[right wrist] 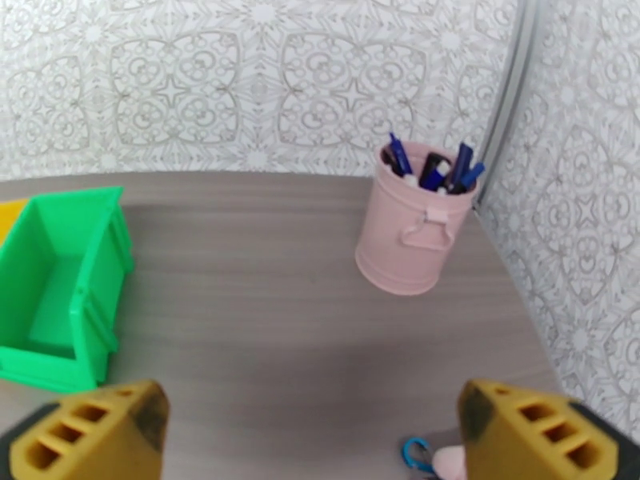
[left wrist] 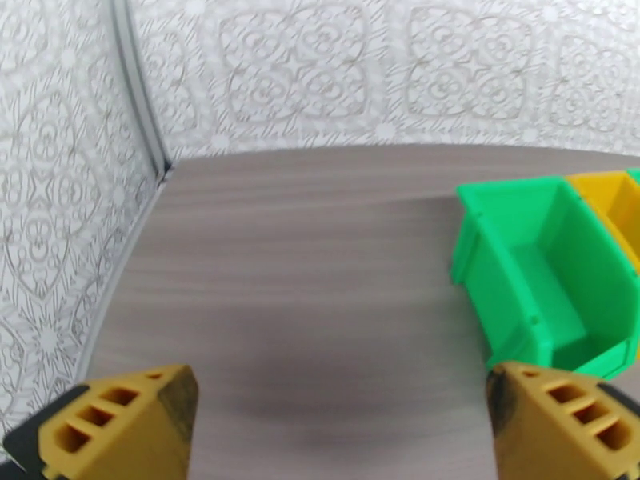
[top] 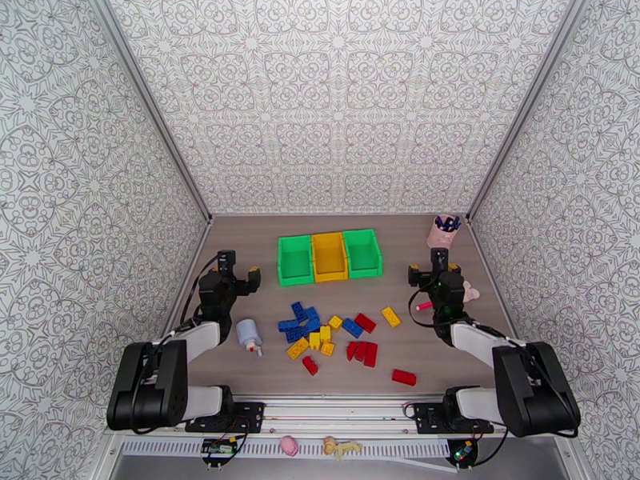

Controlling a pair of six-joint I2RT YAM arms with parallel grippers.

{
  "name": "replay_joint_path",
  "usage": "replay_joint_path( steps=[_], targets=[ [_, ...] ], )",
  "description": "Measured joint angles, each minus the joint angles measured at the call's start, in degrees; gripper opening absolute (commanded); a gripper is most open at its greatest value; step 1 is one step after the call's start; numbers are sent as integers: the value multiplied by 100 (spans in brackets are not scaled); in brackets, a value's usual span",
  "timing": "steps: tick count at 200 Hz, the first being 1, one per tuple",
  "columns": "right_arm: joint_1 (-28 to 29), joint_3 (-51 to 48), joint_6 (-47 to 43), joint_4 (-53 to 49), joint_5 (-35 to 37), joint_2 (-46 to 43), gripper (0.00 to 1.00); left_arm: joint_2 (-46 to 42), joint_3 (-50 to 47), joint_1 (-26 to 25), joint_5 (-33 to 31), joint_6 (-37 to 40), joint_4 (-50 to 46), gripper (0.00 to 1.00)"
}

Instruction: Sort the legos into containers by color

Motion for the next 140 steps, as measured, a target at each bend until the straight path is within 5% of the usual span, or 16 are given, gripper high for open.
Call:
replay_joint_path(
  steps=[74, 140],
  targets=[
    [754, 1283, 286, -2734, 229, -531, 100, -1187, 876, -2238, 192, 490, -1696, 100],
    [1504, 1554, 1285, -4671, 59, -540, 100, -879, 1106, -3595, 1158, 540, -1978, 100]
  ],
)
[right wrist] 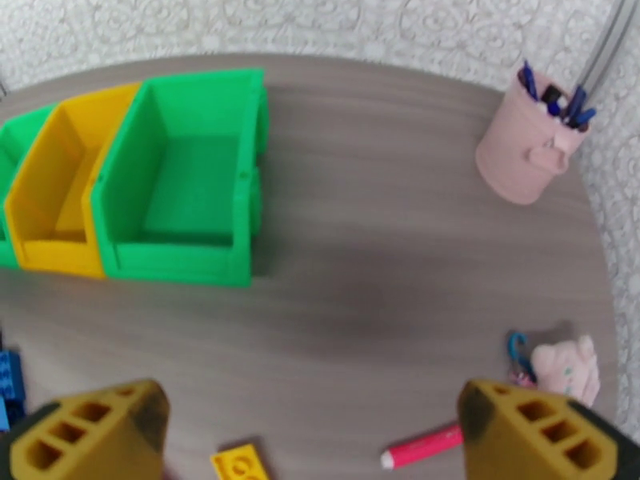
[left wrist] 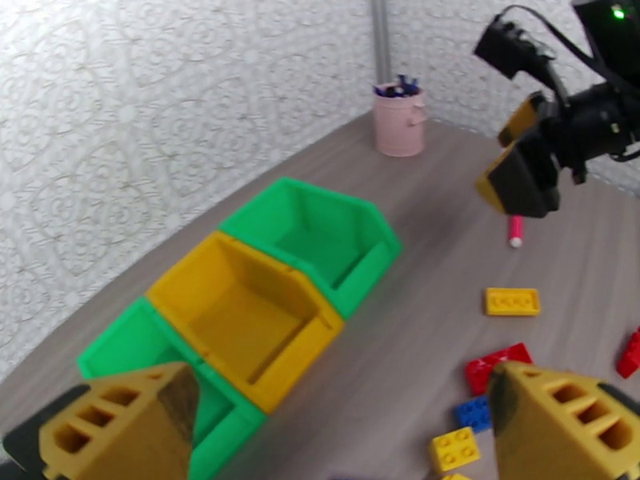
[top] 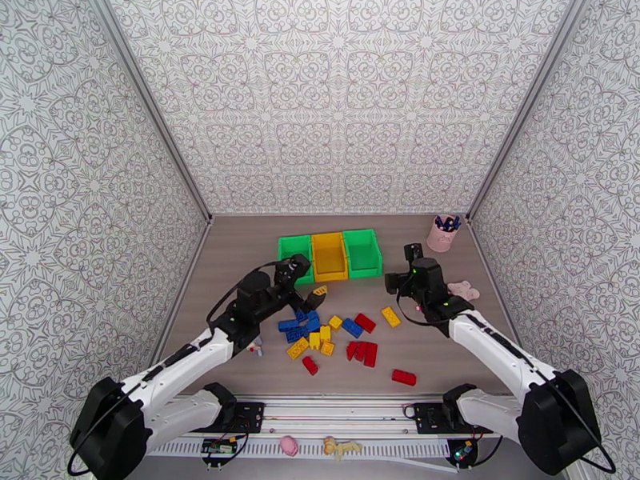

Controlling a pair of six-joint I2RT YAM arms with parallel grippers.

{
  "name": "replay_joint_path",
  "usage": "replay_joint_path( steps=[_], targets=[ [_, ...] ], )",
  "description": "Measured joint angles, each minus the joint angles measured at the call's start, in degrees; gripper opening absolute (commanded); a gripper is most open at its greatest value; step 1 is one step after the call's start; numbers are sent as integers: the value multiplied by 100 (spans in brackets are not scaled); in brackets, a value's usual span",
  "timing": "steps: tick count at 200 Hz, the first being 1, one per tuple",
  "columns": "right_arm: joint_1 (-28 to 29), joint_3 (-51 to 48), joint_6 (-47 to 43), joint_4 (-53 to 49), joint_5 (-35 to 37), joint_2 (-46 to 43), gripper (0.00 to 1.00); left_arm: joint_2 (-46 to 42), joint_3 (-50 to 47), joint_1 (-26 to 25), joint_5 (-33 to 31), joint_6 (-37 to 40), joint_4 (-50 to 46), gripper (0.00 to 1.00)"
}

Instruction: Sort the legos into containers by color

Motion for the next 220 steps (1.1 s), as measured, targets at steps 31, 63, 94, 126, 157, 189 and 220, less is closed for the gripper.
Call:
replay_joint_path(
  steps=[31, 63, 94, 126, 157, 189, 220],
  targets=[
    [254, 210, 254, -850, -326, 319, 100, 378, 35, -365, 693, -105, 2, 100],
    [297, 529, 334, -1552, -581, 975, 99, 763, 42, -494, 1185, -168, 2, 100],
    [315, 774, 326, -2046, -748, 1567, 96, 872, 42, -498, 1384, -197, 2, 100],
    [339, 975, 236, -2319, -800, 2026, 90, 776, 28, -501, 1486, -192, -44, 100],
    [339, 1163, 164, -2433, -820, 2465, 80, 645, -74, -501, 1464, -188, -57, 100],
    [339, 1311, 136, -2514, -859, 2752, 67, 531, -234, -511, 1362, -166, -61, 100],
    [339, 1427, 114, -2616, -863, 2894, 53, 490, -238, -592, 1244, -79, -61, 100]
  ],
)
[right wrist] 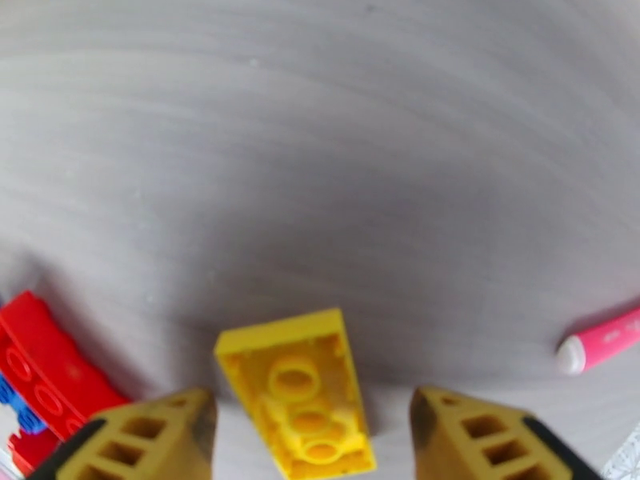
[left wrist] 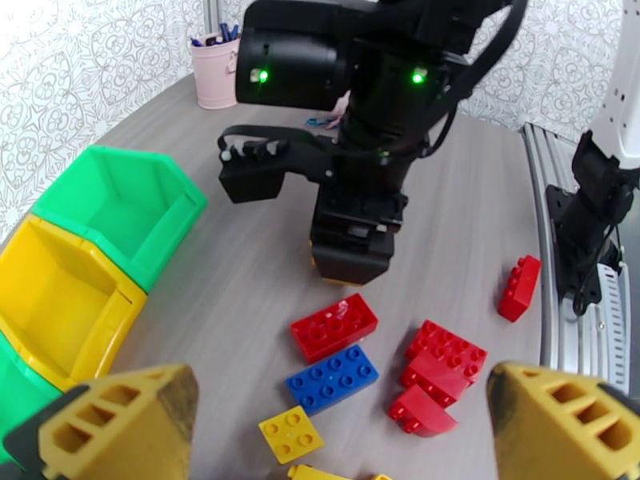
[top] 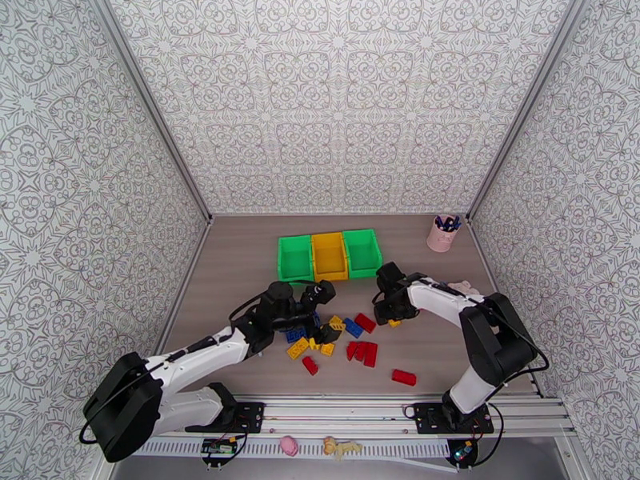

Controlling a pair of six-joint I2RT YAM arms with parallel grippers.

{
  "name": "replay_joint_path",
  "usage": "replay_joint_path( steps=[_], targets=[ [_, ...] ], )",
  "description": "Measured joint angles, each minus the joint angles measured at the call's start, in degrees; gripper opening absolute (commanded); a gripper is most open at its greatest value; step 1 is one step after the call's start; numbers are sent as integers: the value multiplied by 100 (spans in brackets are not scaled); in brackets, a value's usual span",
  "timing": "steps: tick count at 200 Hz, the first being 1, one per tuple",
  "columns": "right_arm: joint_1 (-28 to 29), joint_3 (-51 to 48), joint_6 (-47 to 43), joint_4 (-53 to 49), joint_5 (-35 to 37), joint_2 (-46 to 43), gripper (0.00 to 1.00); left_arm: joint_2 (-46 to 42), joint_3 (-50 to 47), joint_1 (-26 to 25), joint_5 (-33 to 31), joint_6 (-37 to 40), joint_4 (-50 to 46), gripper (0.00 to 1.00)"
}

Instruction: Sort the legos into containers by color

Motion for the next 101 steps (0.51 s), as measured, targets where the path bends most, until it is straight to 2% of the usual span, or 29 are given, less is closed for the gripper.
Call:
replay_joint_path(
  steps=[40, 56, 101],
  targets=[
    [0, 70, 4, -44, 2, 116, 47, -9, -9, -72, -129, 61, 2, 100],
    [0, 70, 11, -44, 9, 116, 41, -11, -37, -76, -157, 57, 13, 100],
    [0, -120, 13, -37, 107, -94, 32, -11, -109, -79, -236, 39, 57, 100]
  ],
)
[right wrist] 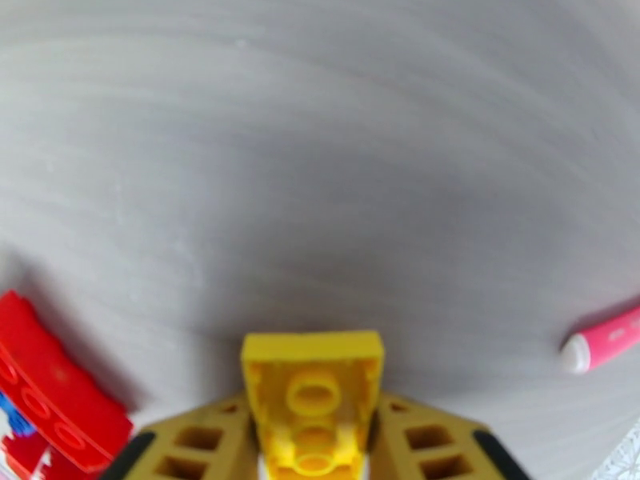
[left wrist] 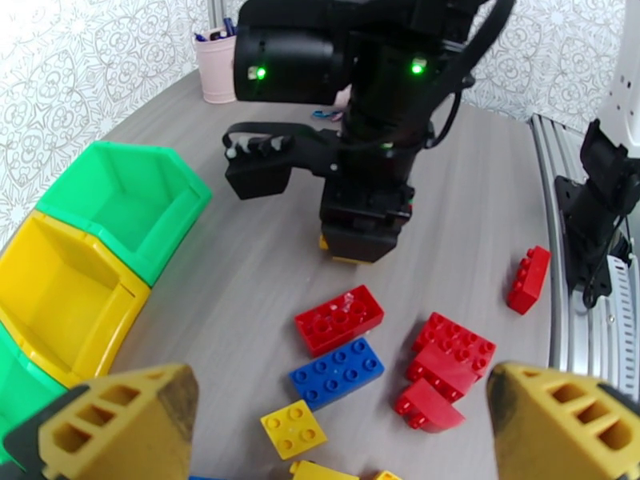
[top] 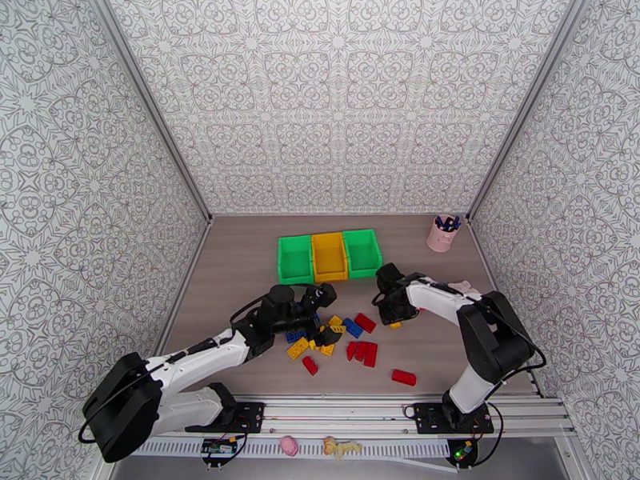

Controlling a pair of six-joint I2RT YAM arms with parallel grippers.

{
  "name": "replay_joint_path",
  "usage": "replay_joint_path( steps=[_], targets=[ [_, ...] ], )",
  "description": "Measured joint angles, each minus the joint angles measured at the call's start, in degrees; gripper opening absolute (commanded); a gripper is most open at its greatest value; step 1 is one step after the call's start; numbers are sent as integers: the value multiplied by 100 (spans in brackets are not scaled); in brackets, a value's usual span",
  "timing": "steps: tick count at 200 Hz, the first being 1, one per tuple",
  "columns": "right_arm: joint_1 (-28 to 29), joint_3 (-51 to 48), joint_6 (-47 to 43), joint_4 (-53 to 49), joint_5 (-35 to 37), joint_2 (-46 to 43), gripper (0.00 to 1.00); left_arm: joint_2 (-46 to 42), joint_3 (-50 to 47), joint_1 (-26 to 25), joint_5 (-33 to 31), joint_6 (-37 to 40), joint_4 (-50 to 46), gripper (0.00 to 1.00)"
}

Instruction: Sort the legos into containers by color

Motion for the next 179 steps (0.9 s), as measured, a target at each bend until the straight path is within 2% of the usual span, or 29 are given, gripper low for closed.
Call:
replay_joint_path(
  steps=[55, 105, 133, 179],
  targets=[
    [0, -28, 17, 205, 72, -732, 31, -96, 0, 2, -310, -44, 7, 100],
    [0, 129, 125, 1292, 229, -1058, 30, -426, 0, 13, -612, -212, -20, 100],
    [0, 704, 149, 1930, 269, -664, 30, -575, 0, 17, -815, -393, -35, 100],
    [0, 1801, 146, 2658, 315, 616, 30, -765, -240, 35, -1235, -789, -44, 100]
  ],
)
